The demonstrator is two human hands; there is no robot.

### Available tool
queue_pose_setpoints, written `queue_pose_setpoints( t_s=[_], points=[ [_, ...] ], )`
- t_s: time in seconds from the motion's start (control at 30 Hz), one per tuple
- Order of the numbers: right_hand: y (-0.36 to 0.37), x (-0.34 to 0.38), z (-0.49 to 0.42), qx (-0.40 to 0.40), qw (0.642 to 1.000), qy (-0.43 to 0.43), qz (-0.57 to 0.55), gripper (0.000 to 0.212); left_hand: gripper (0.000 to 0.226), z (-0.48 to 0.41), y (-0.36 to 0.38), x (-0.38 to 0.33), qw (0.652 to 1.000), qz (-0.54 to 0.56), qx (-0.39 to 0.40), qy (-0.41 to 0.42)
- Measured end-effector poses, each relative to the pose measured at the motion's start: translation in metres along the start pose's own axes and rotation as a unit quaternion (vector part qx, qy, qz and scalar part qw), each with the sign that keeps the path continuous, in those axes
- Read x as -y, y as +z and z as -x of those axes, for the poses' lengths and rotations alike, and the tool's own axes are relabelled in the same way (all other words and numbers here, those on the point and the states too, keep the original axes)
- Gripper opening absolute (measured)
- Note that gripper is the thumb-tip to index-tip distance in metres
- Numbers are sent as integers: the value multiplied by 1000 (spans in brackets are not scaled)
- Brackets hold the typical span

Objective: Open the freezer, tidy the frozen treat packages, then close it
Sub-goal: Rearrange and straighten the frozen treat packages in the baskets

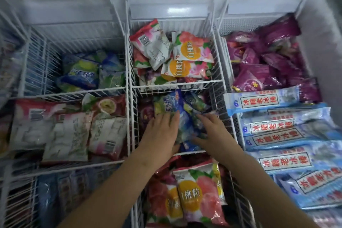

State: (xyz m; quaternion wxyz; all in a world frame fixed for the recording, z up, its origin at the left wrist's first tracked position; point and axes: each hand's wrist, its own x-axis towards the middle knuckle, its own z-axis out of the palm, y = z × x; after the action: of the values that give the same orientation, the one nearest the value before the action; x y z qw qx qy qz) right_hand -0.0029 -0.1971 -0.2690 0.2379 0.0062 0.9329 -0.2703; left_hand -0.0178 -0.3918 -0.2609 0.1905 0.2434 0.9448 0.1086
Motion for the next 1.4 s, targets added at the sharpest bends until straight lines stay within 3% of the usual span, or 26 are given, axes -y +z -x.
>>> queue_pose_setpoints(
  t_s=[0.13,0.3,0.47,0.67,0.93,1.13,1.27,1.4],
  points=[
    [0,-3,-16,93,990,-8,109,88,101,-13,2,4,998,-47,-10,-43],
    [-14,-7,-35,121,986,-34,112,53,104,-18,-4,15,986,33,-81,-143],
    [-11,-6,-32,108,971,-44,210,44,103,-10,6,14,968,146,-83,-187],
    [-18,6,-33,41,955,-32,291,32,101,-13,10,-1,962,143,-100,-212],
    [-45,35,1,-59,971,-68,221,51,95,18,-47,8,944,162,-223,-184],
    [-74,116,-23,-207,959,-179,68,34,95,45,-96,91,888,210,-286,-292],
    [-64,200,-76,-224,942,-246,-31,33,92,34,-113,166,868,190,-293,-353],
    [-20,244,-128,-175,951,-244,74,45,77,11,-109,214,877,134,-260,-382]
  ],
)
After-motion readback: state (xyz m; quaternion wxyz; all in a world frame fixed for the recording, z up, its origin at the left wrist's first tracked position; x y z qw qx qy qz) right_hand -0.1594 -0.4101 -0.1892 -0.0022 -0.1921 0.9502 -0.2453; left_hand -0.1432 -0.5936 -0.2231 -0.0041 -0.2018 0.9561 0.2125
